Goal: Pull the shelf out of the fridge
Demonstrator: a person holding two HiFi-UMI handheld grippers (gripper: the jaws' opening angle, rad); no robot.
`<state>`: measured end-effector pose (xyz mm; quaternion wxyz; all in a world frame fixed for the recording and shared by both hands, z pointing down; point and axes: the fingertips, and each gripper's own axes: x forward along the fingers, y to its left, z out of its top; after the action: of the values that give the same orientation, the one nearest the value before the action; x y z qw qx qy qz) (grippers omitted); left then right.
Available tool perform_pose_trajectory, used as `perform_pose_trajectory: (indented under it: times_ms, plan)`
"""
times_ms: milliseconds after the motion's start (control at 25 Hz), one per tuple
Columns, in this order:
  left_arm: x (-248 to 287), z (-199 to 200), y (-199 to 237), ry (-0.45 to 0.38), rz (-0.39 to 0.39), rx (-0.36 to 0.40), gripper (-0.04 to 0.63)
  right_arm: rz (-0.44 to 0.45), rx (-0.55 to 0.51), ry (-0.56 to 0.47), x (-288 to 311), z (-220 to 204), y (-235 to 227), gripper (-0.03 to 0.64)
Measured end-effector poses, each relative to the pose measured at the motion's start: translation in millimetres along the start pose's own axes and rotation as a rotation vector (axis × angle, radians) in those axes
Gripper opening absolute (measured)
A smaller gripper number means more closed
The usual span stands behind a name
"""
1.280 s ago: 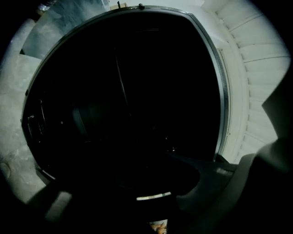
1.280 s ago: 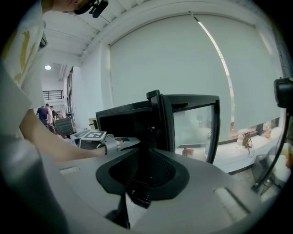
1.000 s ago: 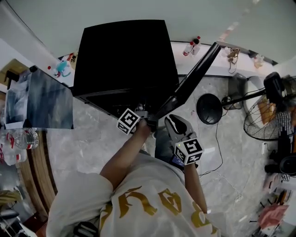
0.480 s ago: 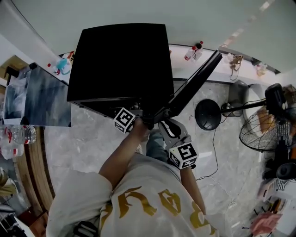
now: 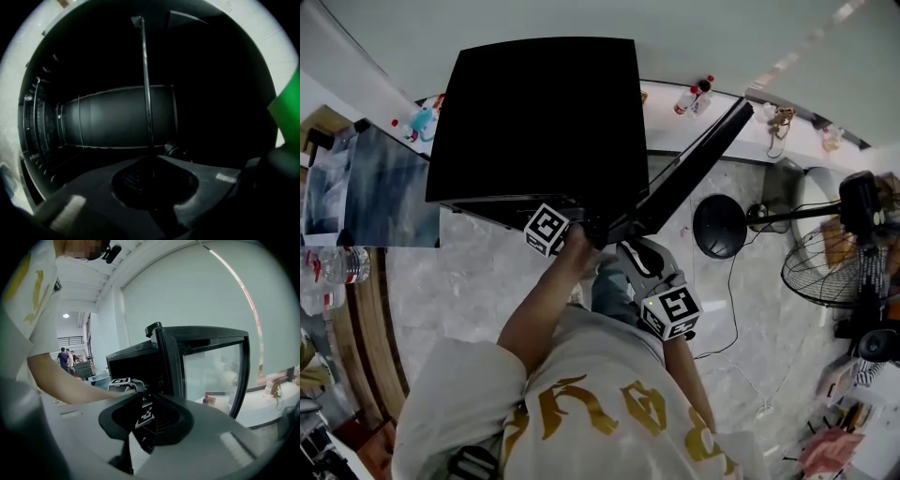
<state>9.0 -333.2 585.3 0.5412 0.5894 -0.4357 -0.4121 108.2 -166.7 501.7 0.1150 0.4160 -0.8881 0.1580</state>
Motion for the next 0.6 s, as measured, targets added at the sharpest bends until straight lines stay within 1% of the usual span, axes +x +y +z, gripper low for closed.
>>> perform_pose_trajectory:
  times_ms: [120, 240, 600]
  plan:
    - [0, 0, 0, 0.011, -0.009, -0.009, 0.130, -0.002, 0.013, 0.001, -1, -1, -2, 0.092]
    - [0, -1, 0, 0.032, 0.000, -0.005, 0.130, -0.002, 0.020, 0.005, 0, -3, -1, 0.092]
    - [-19, -5, 0, 0.044, 0.016, -0.018, 0.127, 0.013, 0.008, 0.003, 1, -2, 8, 0.091]
